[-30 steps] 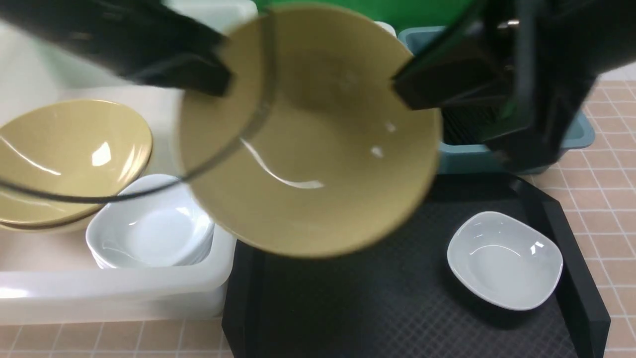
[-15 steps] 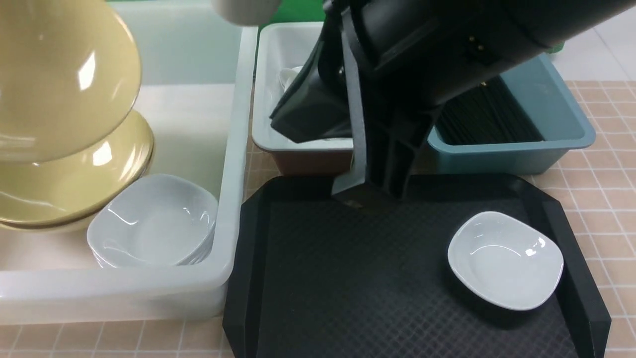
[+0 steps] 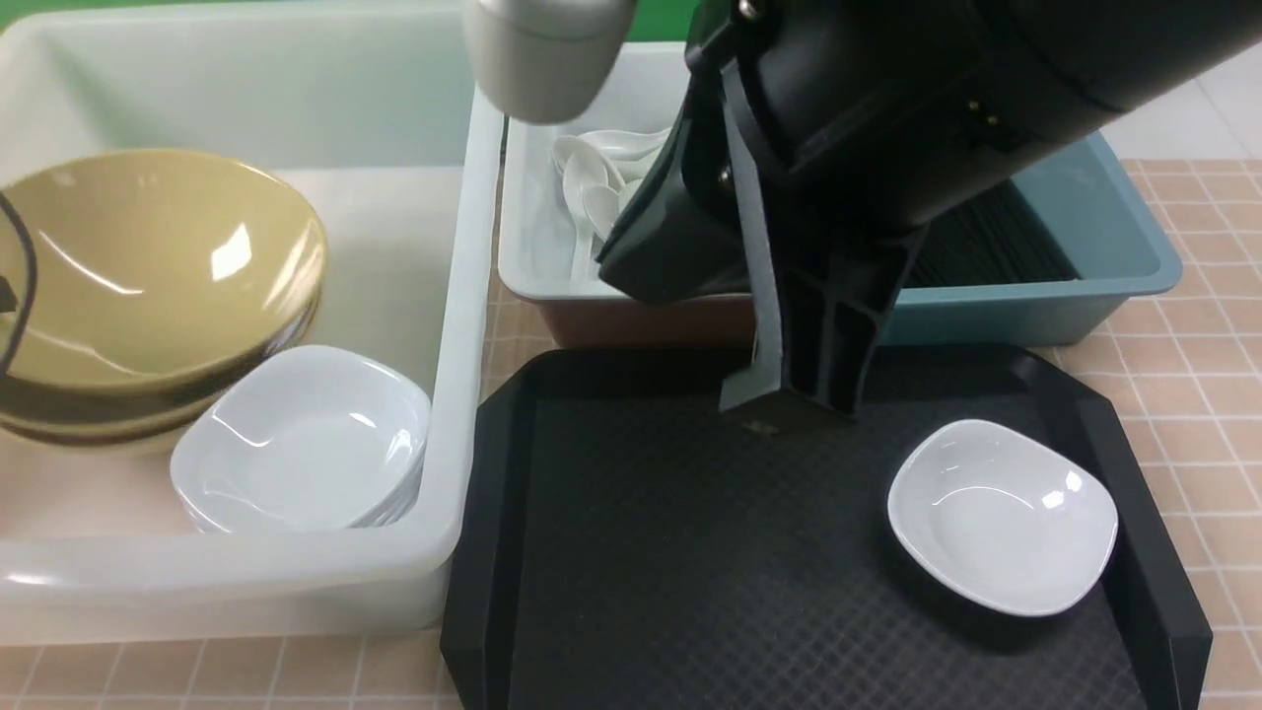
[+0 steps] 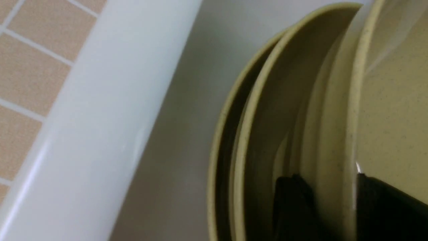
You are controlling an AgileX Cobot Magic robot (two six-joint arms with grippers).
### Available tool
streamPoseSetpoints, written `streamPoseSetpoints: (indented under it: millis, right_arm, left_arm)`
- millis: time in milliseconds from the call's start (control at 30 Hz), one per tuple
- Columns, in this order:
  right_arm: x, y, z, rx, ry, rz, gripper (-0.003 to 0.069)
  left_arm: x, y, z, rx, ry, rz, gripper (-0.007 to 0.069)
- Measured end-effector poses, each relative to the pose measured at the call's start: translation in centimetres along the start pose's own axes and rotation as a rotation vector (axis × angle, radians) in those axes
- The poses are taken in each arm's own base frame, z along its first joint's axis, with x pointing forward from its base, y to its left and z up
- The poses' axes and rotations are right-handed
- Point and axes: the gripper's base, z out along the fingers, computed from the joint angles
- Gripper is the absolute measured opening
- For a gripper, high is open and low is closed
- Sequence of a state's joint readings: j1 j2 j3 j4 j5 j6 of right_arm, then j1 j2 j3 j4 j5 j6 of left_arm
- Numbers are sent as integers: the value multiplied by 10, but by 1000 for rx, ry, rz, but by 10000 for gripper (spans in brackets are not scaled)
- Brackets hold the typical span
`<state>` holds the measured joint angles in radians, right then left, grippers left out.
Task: On brown table put chopsticks spoon bowls plates into blue grey white boxes.
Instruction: 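Place the tan bowl onto the bowl stack in the left bin with the left gripper, then grasp the small white bowl on the black tray by its rim with the left gripper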
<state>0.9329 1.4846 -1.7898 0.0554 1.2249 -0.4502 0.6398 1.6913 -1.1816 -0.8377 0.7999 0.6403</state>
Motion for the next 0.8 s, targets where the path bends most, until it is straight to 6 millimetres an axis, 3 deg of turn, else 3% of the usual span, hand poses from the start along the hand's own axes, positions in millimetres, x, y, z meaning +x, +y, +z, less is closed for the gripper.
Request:
streamPoseSetpoints:
  millis: [133,167,233,300,400,467,500,533,567,600,633,667,700,800]
  right_arm:
    - [1,0,2,-2,7,0,43]
    - [2,1,2,-4,14,1,43]
    - [4,0,2,2,39,7,46]
    - [5,-1,3,14,52,18,46]
    - [15,-9,10,66,114,72,47]
    - [22,-13,14,81,142,99,47]
    - [34,-21,19,101,187,138,47]
    - [41,-25,22,112,210,164,47]
    - [54,-32,26,129,252,202,47]
    - [57,-33,27,132,258,212,47]
    - [75,-41,27,154,298,272,47]
    - [80,-43,26,161,310,293,47]
    - [103,-50,21,193,349,371,47]
    - [140,-50,0,254,383,497,48]
  left_arm:
    - [-5,-1,-4,-14,10,48,380]
    - [-12,-6,-11,-10,21,84,461]
    - [-25,-15,-25,-17,20,120,529]
    - [-33,-23,-38,-22,10,127,553]
    - [-55,-62,-81,-21,-41,147,561]
    - [-57,-82,-92,-8,-45,183,548]
    - [-52,-117,-101,31,-29,264,501]
    - [-49,-131,-104,52,-17,304,478]
    - [-37,-162,-100,108,27,388,417]
    - [-37,-162,-100,108,27,388,417]
    - [-18,-198,-89,181,100,500,336]
    - [-12,-207,-86,196,119,532,314]
    - [12,-241,-70,260,201,658,223]
    - [63,-296,-39,351,349,886,64]
